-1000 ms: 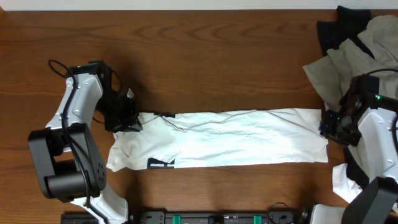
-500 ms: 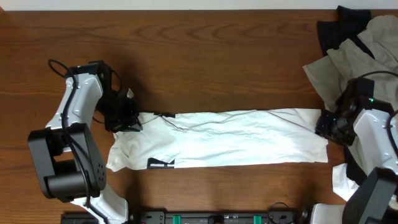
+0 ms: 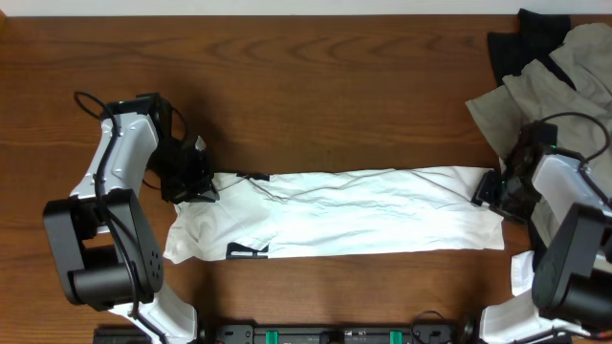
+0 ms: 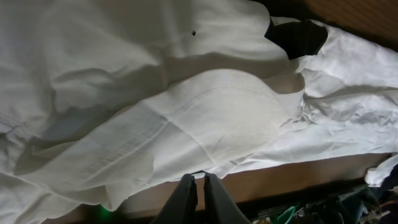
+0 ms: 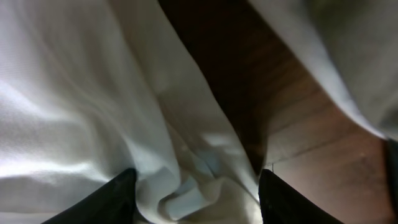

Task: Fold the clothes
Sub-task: 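Pull the shirt's right end rightward with the right gripper to straighten, then lift the strip's right end and carry it leftward with the right gripper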

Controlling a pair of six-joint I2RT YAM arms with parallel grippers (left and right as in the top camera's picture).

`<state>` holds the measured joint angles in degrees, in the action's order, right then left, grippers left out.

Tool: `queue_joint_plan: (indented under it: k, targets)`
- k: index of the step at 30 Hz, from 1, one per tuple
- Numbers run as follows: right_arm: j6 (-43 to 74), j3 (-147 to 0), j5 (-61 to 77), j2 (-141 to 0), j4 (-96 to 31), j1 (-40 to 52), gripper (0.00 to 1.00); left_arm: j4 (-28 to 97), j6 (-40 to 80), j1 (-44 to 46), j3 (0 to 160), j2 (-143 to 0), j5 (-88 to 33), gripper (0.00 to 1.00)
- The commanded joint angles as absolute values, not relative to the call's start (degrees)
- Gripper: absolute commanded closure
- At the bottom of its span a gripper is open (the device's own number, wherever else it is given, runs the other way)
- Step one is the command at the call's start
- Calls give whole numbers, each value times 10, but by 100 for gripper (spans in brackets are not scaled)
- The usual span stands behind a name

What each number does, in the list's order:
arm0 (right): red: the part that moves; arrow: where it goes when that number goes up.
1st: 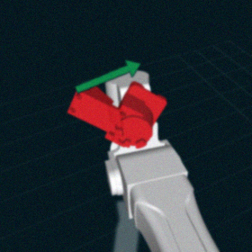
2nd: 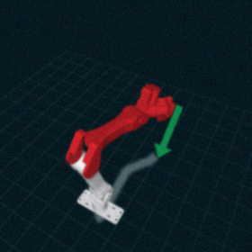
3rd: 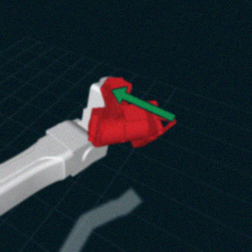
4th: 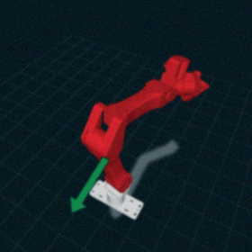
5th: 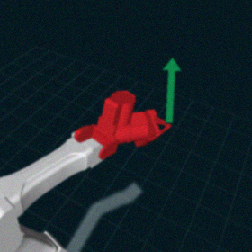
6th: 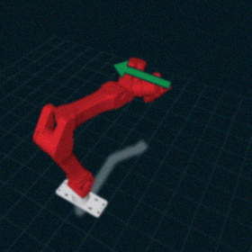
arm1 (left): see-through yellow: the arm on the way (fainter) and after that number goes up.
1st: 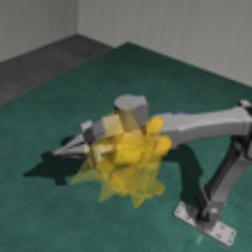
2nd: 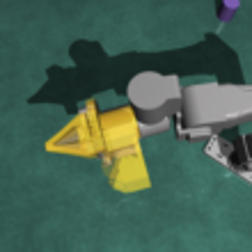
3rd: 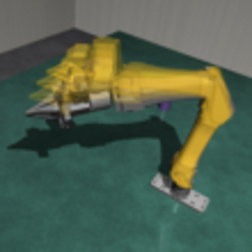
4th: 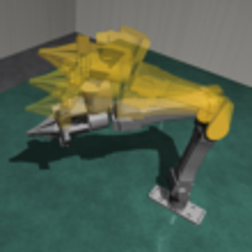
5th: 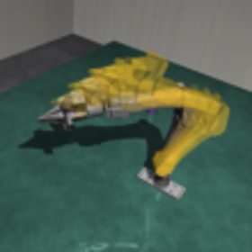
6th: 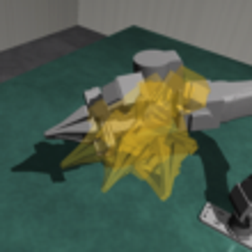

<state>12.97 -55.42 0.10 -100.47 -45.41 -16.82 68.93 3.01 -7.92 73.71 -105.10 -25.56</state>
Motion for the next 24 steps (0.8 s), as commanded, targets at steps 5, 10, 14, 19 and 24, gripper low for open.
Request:
queue_joint_plan:
  k: [5, 10, 14, 19, 24]
  targets:
    - [90, -546, 65, -1096, -454, -168, 45, 687, 32, -80, 733, -1040, -259, 91]
    - [70, -546, 94, -1126, -457, -168, 49, 687, 32, -80, 733, -1040, -259, 91]
    - [65, -546, 94, -1126, -457, -169, 65, 686, 32, -80, 733, -1040, -259, 90]
    - [65, -546, 95, -1126, -460, -169, 93, 687, 33, -80, 733, -1040, -259, 91]
    - [65, -546, 95, -1126, -460, -169, 99, 687, 32, -80, 733, -1040, -259, 91]
